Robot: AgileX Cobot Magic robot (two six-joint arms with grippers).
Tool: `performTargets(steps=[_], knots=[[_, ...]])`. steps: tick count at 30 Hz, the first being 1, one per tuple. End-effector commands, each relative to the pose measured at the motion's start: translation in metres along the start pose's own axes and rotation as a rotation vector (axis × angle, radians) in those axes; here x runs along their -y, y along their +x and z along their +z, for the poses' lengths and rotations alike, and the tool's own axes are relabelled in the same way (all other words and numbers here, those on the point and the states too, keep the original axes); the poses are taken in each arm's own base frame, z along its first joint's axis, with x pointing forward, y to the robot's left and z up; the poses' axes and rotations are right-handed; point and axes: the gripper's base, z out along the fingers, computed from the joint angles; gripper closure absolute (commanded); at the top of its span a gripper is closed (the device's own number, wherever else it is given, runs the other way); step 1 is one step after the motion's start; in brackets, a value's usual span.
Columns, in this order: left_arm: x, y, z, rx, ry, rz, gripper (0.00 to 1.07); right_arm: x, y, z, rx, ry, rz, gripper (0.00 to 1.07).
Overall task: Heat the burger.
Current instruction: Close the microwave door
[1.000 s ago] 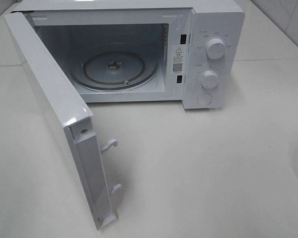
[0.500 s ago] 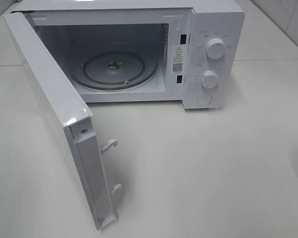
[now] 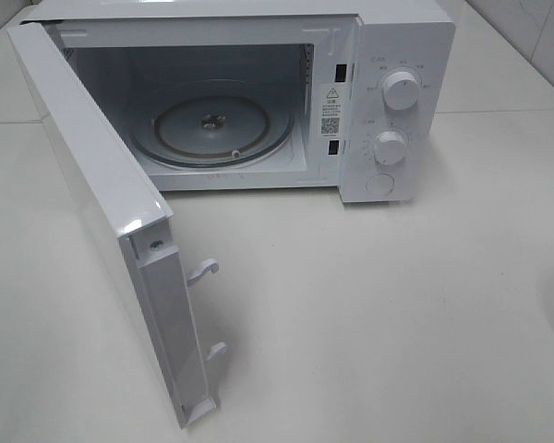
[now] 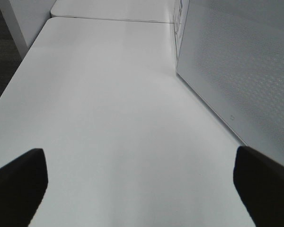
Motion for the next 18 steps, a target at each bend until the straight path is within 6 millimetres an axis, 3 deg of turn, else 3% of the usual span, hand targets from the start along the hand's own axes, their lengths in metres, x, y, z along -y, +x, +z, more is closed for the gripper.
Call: performTargets(steps=[1,5,8,18], knots=[[0.000,0.000,0.001,0.014,-0.004,0.000,0.06,0.000,0.001,-0.001,0.003,0.005,0.017,0.32],[0.000,0.000,0.001,0.014,-0.004,0.000,0.06,0.000,0.002,-0.002,0.015,0.004,0.018,0.32],[0.000,0.000,0.001,0.014,-0.004,0.000,0.06,0.002,0.009,-0.018,0.123,-0.001,0.028,0.32],[0.000,0.000,0.000,0.015,-0.002,-0.001,0.06,0.003,0.010,-0.019,0.130,0.008,0.042,0.32]])
